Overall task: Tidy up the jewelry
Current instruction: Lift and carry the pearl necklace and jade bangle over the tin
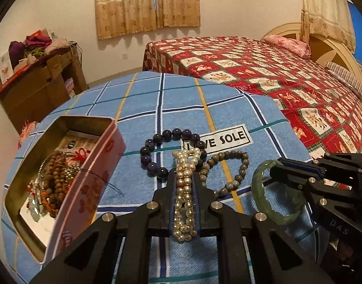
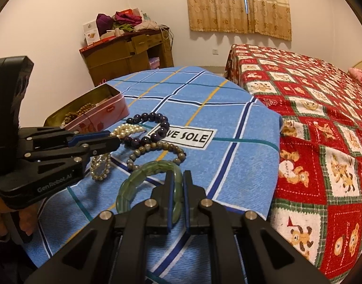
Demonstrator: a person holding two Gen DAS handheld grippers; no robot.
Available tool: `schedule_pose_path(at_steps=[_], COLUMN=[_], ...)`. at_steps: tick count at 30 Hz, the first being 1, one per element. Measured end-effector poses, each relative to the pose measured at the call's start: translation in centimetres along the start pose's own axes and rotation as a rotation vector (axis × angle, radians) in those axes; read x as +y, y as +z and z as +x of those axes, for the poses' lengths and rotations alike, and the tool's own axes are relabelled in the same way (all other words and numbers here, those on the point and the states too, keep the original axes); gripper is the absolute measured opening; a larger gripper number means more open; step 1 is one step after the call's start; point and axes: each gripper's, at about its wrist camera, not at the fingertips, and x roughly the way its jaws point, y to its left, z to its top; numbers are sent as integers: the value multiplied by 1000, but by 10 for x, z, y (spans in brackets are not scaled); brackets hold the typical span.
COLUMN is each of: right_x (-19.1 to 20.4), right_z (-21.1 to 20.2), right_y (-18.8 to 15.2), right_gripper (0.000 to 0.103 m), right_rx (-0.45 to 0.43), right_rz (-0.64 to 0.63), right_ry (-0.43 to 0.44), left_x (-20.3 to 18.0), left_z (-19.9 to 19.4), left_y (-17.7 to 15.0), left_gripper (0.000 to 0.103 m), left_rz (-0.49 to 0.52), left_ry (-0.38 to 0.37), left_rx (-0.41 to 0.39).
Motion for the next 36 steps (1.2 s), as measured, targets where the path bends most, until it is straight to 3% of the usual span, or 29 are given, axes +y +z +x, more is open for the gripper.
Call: schedule_pose_path(at_steps=[10,36], right_x=[4,36], right_z=[-6,-13], right_y=[2,25], right_gripper=[9,9], right_rx=[-25,-71], right_rz=[-3,-64], right_ry=[15,57], left_x=[4,30], left_z=[-20,-51], left_y=[0,-5], left_gripper=[11,11], left_rz=[8,-45], left_ry=[47,88], left_rx=[-50,-104])
